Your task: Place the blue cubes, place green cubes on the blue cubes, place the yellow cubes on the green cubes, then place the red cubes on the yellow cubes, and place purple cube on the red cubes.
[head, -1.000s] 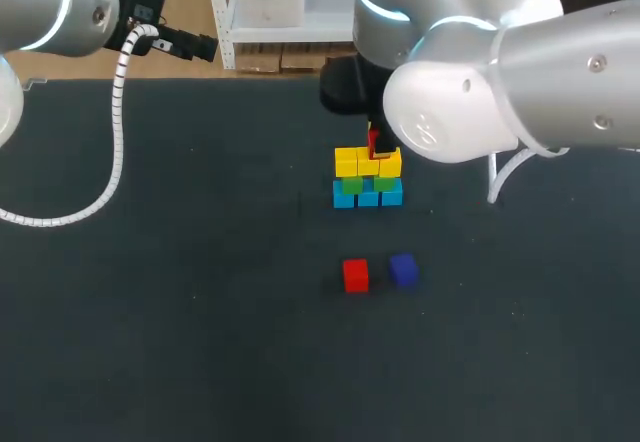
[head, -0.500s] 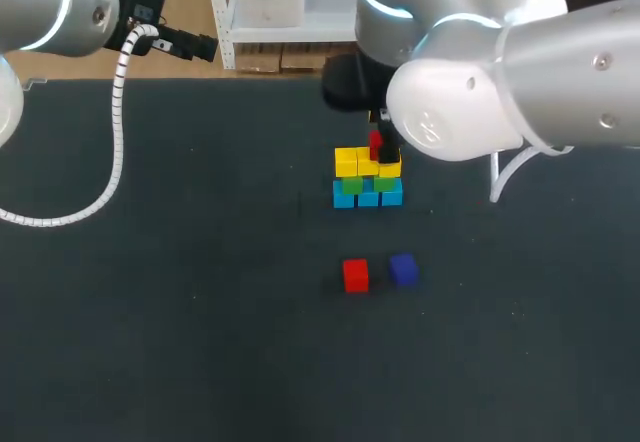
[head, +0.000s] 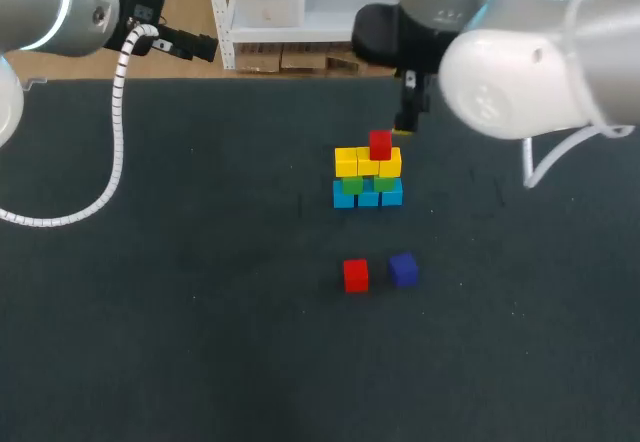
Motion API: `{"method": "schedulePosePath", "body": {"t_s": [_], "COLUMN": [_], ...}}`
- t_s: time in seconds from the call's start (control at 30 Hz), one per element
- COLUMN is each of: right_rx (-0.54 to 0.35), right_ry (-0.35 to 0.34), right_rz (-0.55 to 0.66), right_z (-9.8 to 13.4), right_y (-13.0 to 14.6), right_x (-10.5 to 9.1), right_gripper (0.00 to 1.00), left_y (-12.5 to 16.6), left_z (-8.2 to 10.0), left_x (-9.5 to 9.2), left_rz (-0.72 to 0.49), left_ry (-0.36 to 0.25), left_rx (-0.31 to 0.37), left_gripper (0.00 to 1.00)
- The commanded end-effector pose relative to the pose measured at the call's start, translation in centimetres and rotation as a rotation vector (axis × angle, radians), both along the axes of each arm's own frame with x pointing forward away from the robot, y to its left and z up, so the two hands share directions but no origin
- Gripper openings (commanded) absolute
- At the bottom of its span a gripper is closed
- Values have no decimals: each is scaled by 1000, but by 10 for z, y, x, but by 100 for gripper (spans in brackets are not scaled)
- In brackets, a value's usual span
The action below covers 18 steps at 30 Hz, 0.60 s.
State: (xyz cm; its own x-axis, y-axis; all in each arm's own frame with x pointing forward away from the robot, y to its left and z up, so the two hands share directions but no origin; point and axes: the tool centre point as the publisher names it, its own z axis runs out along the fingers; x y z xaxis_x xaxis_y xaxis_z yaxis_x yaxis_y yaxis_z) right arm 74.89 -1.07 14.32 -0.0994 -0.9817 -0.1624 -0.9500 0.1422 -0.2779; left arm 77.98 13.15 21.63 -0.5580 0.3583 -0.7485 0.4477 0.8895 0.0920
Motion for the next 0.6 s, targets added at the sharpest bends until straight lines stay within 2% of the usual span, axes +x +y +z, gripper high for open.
{"method": "schedulePosePath", "body": {"t_s": [0.03,0.17,0.33,0.6], "right_rx": [52,113,232,301], "right_ry": [-64,-84,-114,-142], "right_rz": [-43,-129,-255,-378], "right_z": [13,25,38,41], "right_y": [-27,-49,-79,-112], "right_x": [-10,-3,7,10], "right_gripper": [100,100,100,100], "left_y": [1,1,1,1], "left_z": [0,0,0,0], "left_x": [0,0,0,0], "left_rz": [-1,-1,-1,-1], "left_ry": [-2,-2,-2,-2], "left_rx": [-3,-3,-3,-3], "left_gripper": [100,100,100,100]}}
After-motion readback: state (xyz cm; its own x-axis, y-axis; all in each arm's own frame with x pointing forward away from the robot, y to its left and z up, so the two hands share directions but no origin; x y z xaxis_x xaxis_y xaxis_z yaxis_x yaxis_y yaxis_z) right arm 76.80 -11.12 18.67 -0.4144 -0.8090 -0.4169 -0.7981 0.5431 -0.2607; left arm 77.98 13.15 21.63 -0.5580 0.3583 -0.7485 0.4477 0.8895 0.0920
